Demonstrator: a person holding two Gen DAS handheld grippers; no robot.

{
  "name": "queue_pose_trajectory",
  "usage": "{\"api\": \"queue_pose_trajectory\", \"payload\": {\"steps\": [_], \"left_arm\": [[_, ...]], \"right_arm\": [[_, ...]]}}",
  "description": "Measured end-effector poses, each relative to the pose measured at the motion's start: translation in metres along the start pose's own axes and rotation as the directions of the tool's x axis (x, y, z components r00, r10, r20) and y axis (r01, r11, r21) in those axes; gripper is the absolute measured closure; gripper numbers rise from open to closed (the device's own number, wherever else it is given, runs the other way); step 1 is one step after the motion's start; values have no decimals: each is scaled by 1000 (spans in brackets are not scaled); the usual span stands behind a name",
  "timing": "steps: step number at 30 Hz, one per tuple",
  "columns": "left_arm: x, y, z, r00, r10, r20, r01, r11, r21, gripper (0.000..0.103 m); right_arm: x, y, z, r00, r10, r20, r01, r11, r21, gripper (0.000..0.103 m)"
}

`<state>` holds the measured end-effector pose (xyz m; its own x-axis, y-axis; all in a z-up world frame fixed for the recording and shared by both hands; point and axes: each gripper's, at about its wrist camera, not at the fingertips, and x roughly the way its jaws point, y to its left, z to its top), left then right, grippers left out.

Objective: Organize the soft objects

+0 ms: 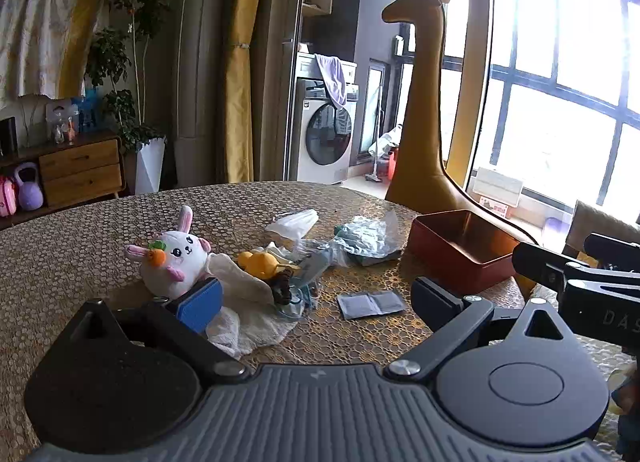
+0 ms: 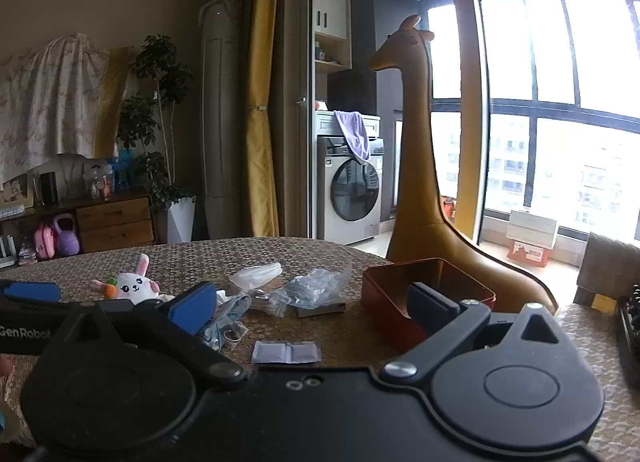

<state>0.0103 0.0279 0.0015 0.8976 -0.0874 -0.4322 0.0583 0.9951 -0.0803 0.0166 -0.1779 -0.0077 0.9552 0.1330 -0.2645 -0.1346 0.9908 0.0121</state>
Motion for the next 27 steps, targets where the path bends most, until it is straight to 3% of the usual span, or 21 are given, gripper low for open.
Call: {"api": "queue_pose_trajectory", "payload": {"steps": [10,15,24,27], "left_arm": [[32,27,1,998,-3,-57,0,998,-66,2],[53,38,-3,993,39,-116,-48,996,-70,2],[97,68,-15,964,122,-235,-151,982,-113,2],[109,72,-19,957,144,-254,-173,980,-97,2]], "right_arm": [[30,7,-2,999,16,-38,-16,1000,-14,2],[52,4,-4,994,58,-92,-57,998,9,2],[103,1,-10,964,136,-227,-132,991,30,9],[123,5,-16,947,147,-284,-158,987,-14,9]]}}
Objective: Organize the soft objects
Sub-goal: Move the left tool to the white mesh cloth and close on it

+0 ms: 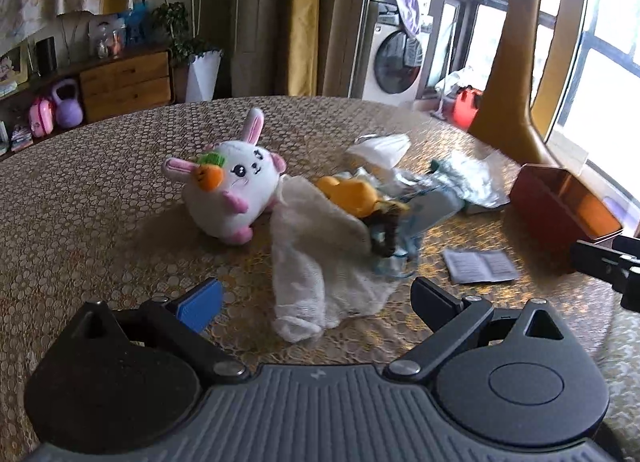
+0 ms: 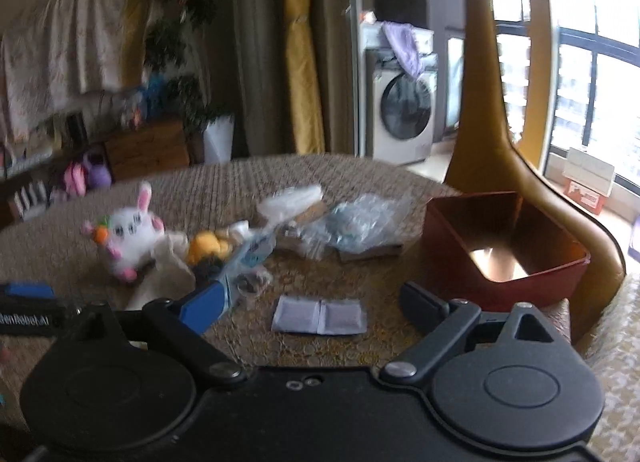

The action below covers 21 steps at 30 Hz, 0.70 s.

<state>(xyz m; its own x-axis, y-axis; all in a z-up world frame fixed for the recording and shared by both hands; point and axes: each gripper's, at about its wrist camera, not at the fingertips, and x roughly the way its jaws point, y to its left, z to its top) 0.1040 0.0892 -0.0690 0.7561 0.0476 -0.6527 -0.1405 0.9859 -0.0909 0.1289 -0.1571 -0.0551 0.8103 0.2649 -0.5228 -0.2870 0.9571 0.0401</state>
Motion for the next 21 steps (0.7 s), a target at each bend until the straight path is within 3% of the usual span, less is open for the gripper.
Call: {"api": "queue_pose_trajectory", "payload": {"steps": [10,16,21], "left_arm": [[62,0,6,997,33,-67,-32,999,8,2],[88,1,5,992,-7,-124,10,1000,24,2],[94,-12,1,994,4,-112,7,994,105,2]], "right_arm": [[81,-1,-6,984,-34,-175,24,998,-56,12],[110,-6,-15,973,-54,-224,40,997,-66,12],[127,-9,-20,965,-69,-251,53,996,-71,12]]}}
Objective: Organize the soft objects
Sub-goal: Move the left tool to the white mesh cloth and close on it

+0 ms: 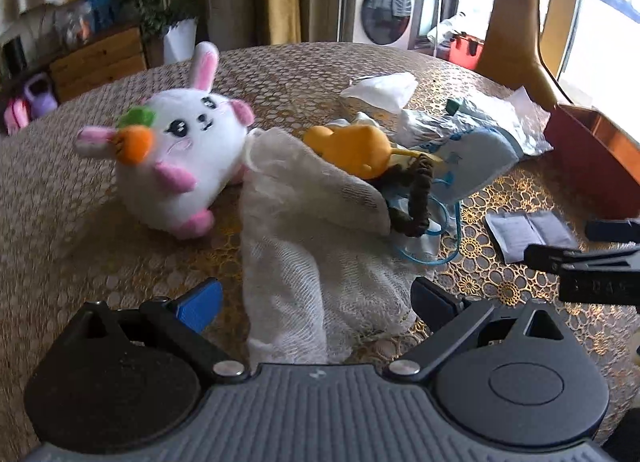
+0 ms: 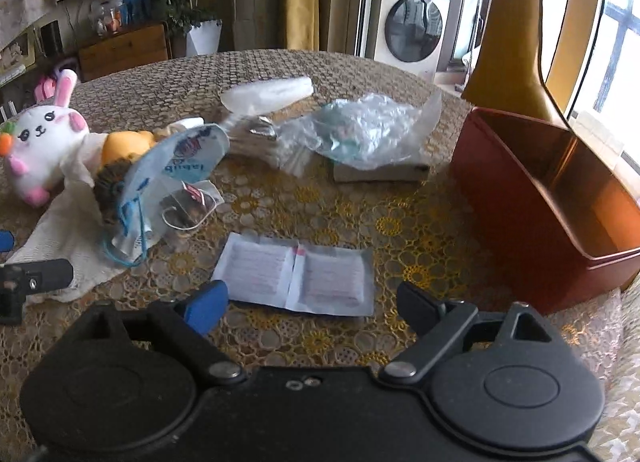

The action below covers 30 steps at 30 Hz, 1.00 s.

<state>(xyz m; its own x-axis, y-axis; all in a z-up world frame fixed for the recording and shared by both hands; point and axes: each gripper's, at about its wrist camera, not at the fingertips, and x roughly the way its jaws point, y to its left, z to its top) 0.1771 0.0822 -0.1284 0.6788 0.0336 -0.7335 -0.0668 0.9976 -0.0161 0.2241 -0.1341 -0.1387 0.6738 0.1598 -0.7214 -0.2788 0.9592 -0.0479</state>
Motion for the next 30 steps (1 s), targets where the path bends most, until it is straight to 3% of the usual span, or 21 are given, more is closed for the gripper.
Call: {"api": "queue_pose_trajectory", "payload": {"steps": [6,15,20,24,27,30], "left_arm": [[13,-3,4,1000,25,-6,-25,1000,4,2],[18,-6,4,1000,11,-2,-11,1000,17,7],[18,-8,4,1000,-14,-3,14,1000,23,27],[15,-10,7,1000,-23,0,23,999,28,48],[14,-9,8,1000,-24,3,24,999,29,71],[14,-4,10,999,-42,0,42,999,8,85]], "right_arm": [[8,2,5,1000,-3,1,3,1000,-3,12],[14,3,6,1000,22,2,-22,1000,8,20],[12,5,4,999,29,15,-29,1000,8,26],[9,7,6,999,33,16,-33,999,7,45],[8,7,6,999,32,20,-33,999,15,61],[6,3,7,999,44,25,-45,999,30,80]]}}
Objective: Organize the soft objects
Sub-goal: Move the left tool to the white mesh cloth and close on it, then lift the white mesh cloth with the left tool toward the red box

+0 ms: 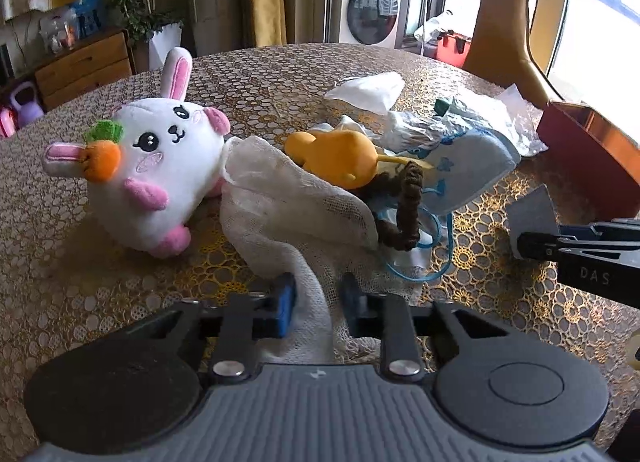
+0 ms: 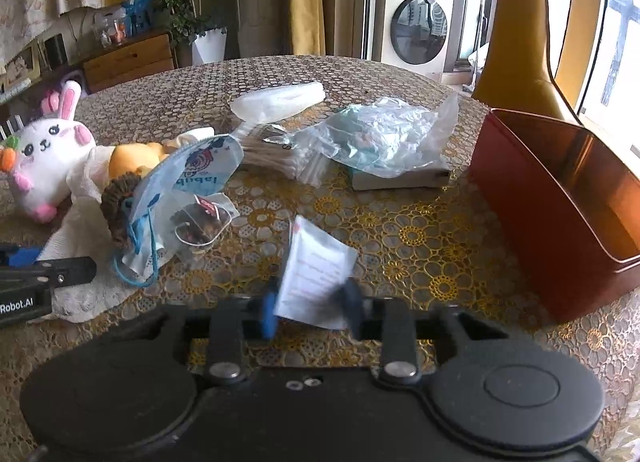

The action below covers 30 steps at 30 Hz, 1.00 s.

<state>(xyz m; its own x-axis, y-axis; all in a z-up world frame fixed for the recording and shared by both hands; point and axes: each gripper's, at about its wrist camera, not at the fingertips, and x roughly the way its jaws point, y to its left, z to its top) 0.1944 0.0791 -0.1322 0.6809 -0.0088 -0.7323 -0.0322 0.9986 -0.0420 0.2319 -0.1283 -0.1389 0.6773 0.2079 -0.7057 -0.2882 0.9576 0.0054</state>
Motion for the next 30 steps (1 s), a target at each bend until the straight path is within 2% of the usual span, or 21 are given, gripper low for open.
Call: {"api": "queue_pose_trajectory", "payload": {"steps": [3,13,20,24,28,30], "left_arm": [[-3,5,1,1000,-6,3,6,1000,-30,92],[-55,25,18,993,-11,118,24,994,-109,96],[-93,30,33,980,-10,197,31,994,-104,98],[-105,29,38,980,-21,197,42,994,-100,97],[-101,32,36,988,-29,149,47,992,-120,97],[-95,33,32,993,-13,119,28,991,-131,97]], "right_arm": [[-2,-3,0,1000,-7,8,7,1000,8,98],[-31,-15,1,997,30,78,-35,998,54,99],[-66,-19,5,987,93,133,-100,993,54,99],[-86,-22,5,980,116,163,-126,991,49,99],[-95,-24,3,978,130,164,-140,989,47,99],[-98,-26,0,978,136,159,-145,988,51,99]]}}
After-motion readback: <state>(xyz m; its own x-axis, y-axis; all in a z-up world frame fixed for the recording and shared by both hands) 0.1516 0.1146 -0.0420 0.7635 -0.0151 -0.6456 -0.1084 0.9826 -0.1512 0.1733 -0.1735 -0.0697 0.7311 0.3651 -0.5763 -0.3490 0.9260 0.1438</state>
